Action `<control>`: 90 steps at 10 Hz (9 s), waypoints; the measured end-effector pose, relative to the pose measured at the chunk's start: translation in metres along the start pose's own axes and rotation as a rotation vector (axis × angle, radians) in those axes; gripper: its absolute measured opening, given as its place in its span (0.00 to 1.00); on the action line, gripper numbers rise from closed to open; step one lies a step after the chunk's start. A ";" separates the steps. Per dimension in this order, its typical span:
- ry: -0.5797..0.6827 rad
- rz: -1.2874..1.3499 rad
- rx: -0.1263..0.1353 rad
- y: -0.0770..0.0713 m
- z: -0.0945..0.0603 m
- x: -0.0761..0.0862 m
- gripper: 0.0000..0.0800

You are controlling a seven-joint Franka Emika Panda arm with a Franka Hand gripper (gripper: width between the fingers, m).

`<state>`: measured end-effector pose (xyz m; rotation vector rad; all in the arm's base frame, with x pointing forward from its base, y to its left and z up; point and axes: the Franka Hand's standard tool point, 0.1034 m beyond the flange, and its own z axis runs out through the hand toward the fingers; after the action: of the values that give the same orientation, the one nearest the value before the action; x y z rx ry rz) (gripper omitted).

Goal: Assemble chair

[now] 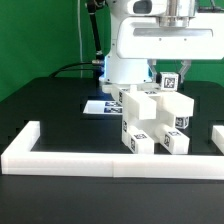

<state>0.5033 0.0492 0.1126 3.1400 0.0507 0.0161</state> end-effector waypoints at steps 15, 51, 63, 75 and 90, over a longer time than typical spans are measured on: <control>-0.001 0.409 0.002 -0.002 0.000 0.000 0.36; 0.006 0.314 0.050 -0.020 0.004 -0.002 0.81; 0.009 0.287 0.052 -0.014 0.003 0.000 0.34; -0.017 1.048 0.063 -0.017 0.004 0.000 0.34; -0.074 1.816 0.086 -0.028 0.005 -0.002 0.48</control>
Offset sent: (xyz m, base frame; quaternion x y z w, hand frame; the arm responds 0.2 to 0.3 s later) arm 0.0000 0.0000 0.0000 0.0000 0.0000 0.0000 1.0000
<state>0.5008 0.0775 0.1073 2.0215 -2.5082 -0.0945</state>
